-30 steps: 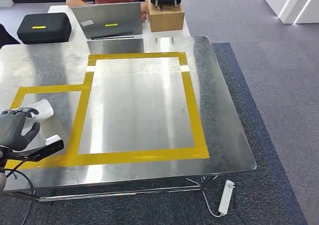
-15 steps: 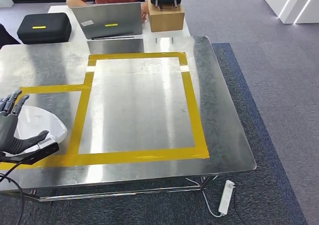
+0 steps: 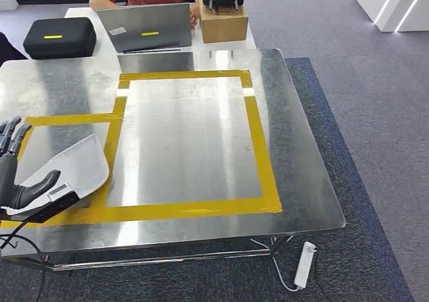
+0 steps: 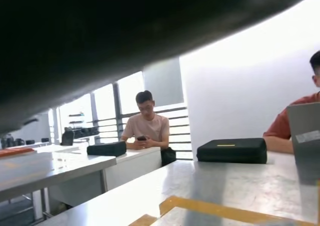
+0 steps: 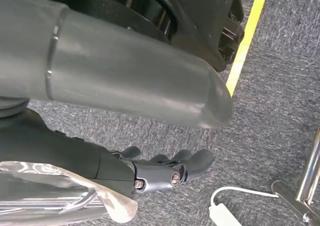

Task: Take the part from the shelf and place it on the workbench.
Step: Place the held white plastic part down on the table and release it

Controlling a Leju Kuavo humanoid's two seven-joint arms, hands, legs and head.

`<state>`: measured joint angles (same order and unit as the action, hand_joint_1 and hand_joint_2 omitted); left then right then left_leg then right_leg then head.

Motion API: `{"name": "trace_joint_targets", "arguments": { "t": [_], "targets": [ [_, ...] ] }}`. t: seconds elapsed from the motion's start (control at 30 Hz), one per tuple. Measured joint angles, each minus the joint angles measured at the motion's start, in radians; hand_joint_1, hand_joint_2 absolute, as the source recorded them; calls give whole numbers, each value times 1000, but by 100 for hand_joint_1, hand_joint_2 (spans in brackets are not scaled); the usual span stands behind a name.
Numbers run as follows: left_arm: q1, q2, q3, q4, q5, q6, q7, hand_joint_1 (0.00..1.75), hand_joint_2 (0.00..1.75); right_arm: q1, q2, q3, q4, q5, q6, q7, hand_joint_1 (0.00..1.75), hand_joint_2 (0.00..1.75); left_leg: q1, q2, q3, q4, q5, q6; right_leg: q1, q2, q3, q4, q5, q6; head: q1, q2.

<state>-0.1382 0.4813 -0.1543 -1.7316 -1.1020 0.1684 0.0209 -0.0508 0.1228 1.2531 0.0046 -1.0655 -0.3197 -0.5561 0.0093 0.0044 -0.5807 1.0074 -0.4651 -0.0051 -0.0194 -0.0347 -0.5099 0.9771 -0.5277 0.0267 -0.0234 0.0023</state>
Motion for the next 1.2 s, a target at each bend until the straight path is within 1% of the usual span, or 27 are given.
{"name": "trace_joint_targets", "arguments": {
  "t": [0.1,0.2,0.27,0.3,0.33,0.37,0.43,0.47,0.5,0.53,0.57,0.6,0.63,0.67,0.7,0.77,0.8,0.83,0.87,0.93,0.97,1.0,1.03,1.07,1.13,1.17,1.2],
  "targets": [
    [9,-8,9,-14,16,5,-5,0,0,0,0,0,0,0,-1,0,0,0,-3,0,0,3,-3,5,-3,0,1,0,-1,6,0,0],
    [20,-15,21,-25,32,8,-13,0,0,0,0,0,0,0,-3,0,0,0,-7,0,-1,7,-8,14,-7,-1,4,-2,-2,15,0,0],
    [26,-18,29,-31,39,9,-17,0,0,-1,0,0,0,0,-4,0,0,0,-6,-1,4,0,-6,23,-9,-2,7,-4,-6,23,0,0],
    [27,-19,32,-34,41,10,-18,0,0,-1,0,0,0,0,-5,0,0,0,-4,-1,8,-7,-4,28,-8,2,2,7,-16,25,1,0],
    [28,-20,34,-38,42,11,-18,0,0,-2,0,0,0,-1,-6,0,0,0,-1,-2,12,-14,-1,33,-8,9,-14,38,-35,25,2,0],
    [30,-22,35,-40,43,11,-19,0,0,-2,0,0,0,-1,-6,0,0,0,0,-2,15,-18,1,37,-8,18,-42,91,-63,24,5,0],
    [34,-27,36,-42,43,11,-19,0,0,0,0,0,0,-1,-6,0,0,0,-2,-4,16,-19,0,41,-7,30,-124,239,-119,23,9,0],
    [36,-29,36,-42,43,11,-19,0,0,1,0,0,0,-1,-6,0,0,0,-3,-5,17,-19,-1,41,-6,32,-158,291,-126,22,10,0],
    [38,-32,36,-42,43,11,-20,0,0,2,0,0,0,-1,-6,1,0,0,-4,-7,18,-18,-2,41,-5,33,-175,306,-112,20,10,0],
    [39,-34,36,-42,43,11,-20,0,0,3,0,0,0,-1,-6,1,0,0,-5,-9,20,-17,-3,40,-4,33,-170,276,-77,17,10,0],
    [40,-36,36,-42,43,11,-20,0,0,3,0,0,0,-1,-6,1,0,0,-5,-11,22,-16,-5,37,-3,33,-147,211,-31,12,10,0],
    [40,-38,36,-42,44,11,-20,0,0,2,-1,0,0,-2,-6,1,0,0,-6,-13,23,-14,-7,33,-2,36,-113,139,6,7,10,0],
    [40,-39,37,-42,45,10,-20,0,0,2,-1,0,0,-2,-6,1,0,0,-7,-15,23,-12,-9,28,0,38,-85,81,31,2,10,0],
    [41,-40,37,-42,46,10,-21,0,0,1,-2,0,0,-1,-7,2,0,0,-7,-17,22,-10,-9,23,2,40,-67,45,43,-3,10,0],
    [41,-41,37,-43,47,9,-21,0,0,1,-2,0,0,-1,-7,3,0,0,-7,-18,20,-9,-8,17,5,42,-60,33,42,-6,9,0],
    [44,-42,38,-43,51,9,-21,0,0,1,-2,0,0,-1,-9,4,0,0,-4,-19,18,-8,-7,6,4,41,-62,26,46,-15,10,0],
    [45,-42,39,-44,53,10,-21,0,0,0,-2,0,0,-1,-11,5,0,0,-3,-18,16,-2,-15,1,3,40,-62,22,49,-22,9,0],
    [45,-42,42,-44,56,10,-21,0,0,0,-2,0,0,-1,-12,6,0,0,-2,-17,8,20,-37,-5,1,38,-63,17,54,-28,7,0],
    [46,-42,44,-45,59,10,-21,0,0,0,-2,0,0,-1,-13,6,0,0,0,-16,-8,64,-71,-10,-1,36,-66,14,58,-35,6,0],
    [50,-44,48,-45,66,9,-21,0,0,0,-2,0,0,-1,-14,8,0,0,3,-15,-52,192,-148,-20,0,32,-74,14,64,-40,4,0],
    [53,-45,48,-45,69,9,-21,0,0,0,-2,0,0,-2,-14,8,0,0,4,-15,-67,244,-170,-24,1,30,-79,14,68,-40,5,0],
    [55,-47,49,-45,71,9,-21,0,0,0,-2,0,0,-2,-14,9,0,0,6,-14,-68,265,-174,-26,1,29,-86,15,72,-39,5,0],
    [57,-48,51,-45,73,9,-21,0,0,0,-2,0,0,-3,-14,9,0,0,7,-14,-50,249,-160,-28,1,28,-92,16,77,-37,5,0],
    [57,-49,52,-45,75,9,-21,0,0,0,-2,0,0,-3,-14,10,0,0,9,-14,-18,201,-135,-29,1,28,-98,18,81,-35,5,0],
    [56,-50,56,-48,77,9,-21,0,0,-1,-2,0,0,-3,-15,10,0,0,11,-13,72,58,-90,-27,2,28,-110,25,90,-26,4,0],
    [55,-50,57,-50,78,9,-21,0,0,-1,-2,0,0,-3,-15,10,0,0,10,-13,100,8,-79,-24,3,28,-114,27,95,-20,5,0],
    [55,-51,58,-52,79,9,-21,0,0,-1,-2,0,0,-4,-15,10,0,0,8,-13,116,-22,-76,-20,5,28,-118,29,101,-13,5,0]
  ]
}}
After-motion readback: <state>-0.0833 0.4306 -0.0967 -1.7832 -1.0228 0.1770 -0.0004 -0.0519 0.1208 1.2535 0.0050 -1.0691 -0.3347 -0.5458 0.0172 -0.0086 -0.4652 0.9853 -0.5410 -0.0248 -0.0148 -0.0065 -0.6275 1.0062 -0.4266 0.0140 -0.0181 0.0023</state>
